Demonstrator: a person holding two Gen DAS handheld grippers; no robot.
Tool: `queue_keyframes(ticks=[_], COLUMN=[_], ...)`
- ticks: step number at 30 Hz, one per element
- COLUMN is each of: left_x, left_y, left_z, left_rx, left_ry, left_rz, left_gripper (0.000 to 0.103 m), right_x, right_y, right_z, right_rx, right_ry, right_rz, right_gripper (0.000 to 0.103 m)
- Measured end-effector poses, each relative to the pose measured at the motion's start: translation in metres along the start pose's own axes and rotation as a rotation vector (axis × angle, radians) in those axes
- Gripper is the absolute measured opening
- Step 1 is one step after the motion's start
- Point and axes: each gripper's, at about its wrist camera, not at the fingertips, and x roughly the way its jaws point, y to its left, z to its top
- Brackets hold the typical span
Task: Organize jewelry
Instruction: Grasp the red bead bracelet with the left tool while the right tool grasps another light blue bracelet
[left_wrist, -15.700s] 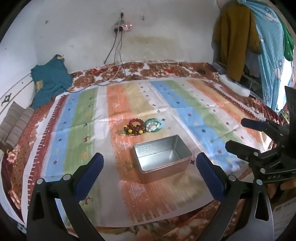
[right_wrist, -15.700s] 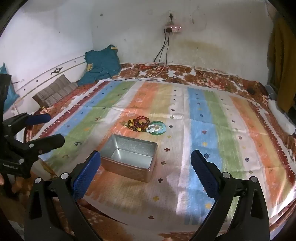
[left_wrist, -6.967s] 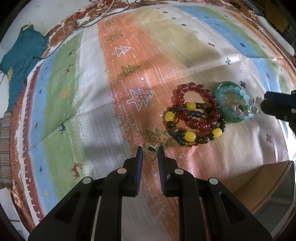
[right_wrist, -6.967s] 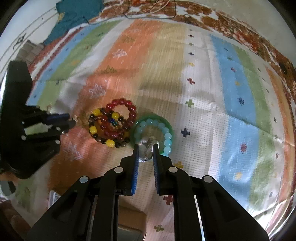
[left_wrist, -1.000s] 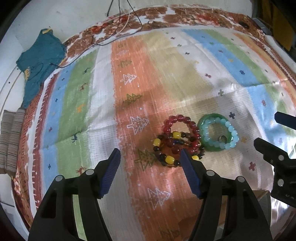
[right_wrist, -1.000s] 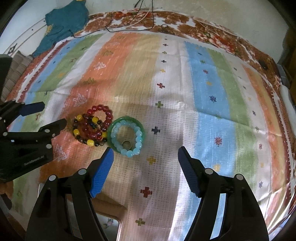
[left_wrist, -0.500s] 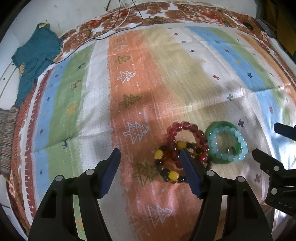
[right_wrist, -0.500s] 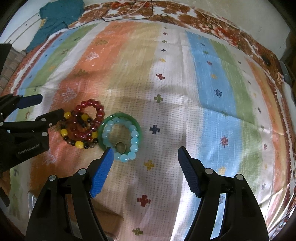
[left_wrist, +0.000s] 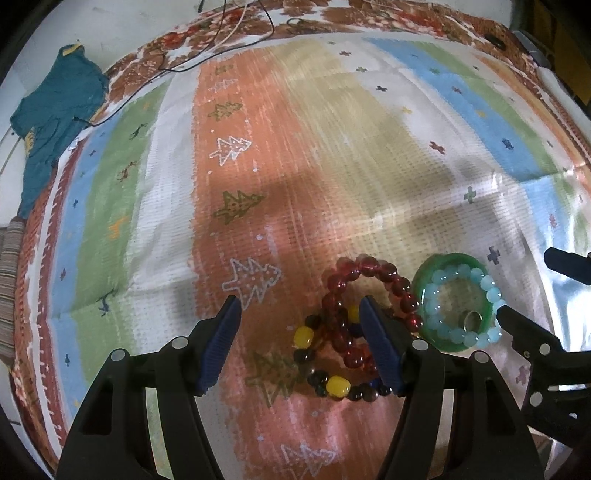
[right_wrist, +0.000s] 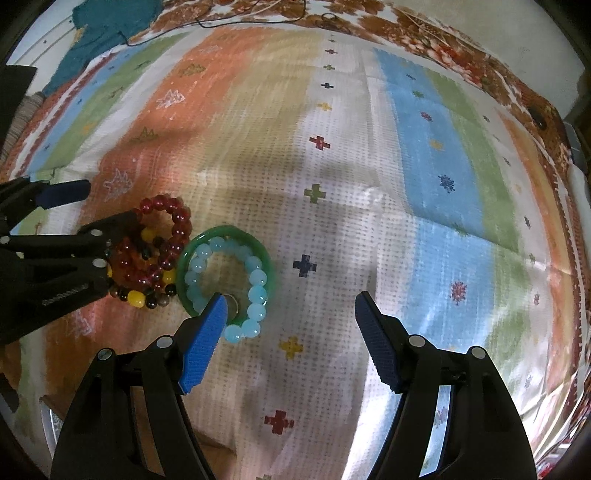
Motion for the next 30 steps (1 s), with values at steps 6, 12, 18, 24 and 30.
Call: queue_keyframes(ticks=[6,12,18,24,30], left_x=[0.013,0.017,0.009,-0.014,-0.031], left_y=[-0.007,-0.009,-0.015,-0.013,-0.012], left_z=[0.002,0.002,0.000,-0.003,-0.008], left_rx=[0.019,0.008,0.033,0.012,-0.001], left_ry=[0.015,0.028,0.021,-0.012,-0.018], left_rz=[0.000,-0.036,-0.013,-0.023,-0.052], left_gripper=[0.055,0.014,0.013,0.013,0.013], right_x=[0.008,0.014,0.013,-0.003,-0.023], right_y=[0.001,0.006,0.006,0.006,0.012], right_z=[0.002,0.001,-0.001,-0.003,-0.005], right_rx=[-0.010,-0.032,-0.035,-0.030,-0.048], right_ry=[0.020,0.040,0.026,-0.025,-0.073], right_rz=[0.017,0.058,0.072,0.067,0.064], right_gripper=[0.046,0.022,0.012,0.012,0.012])
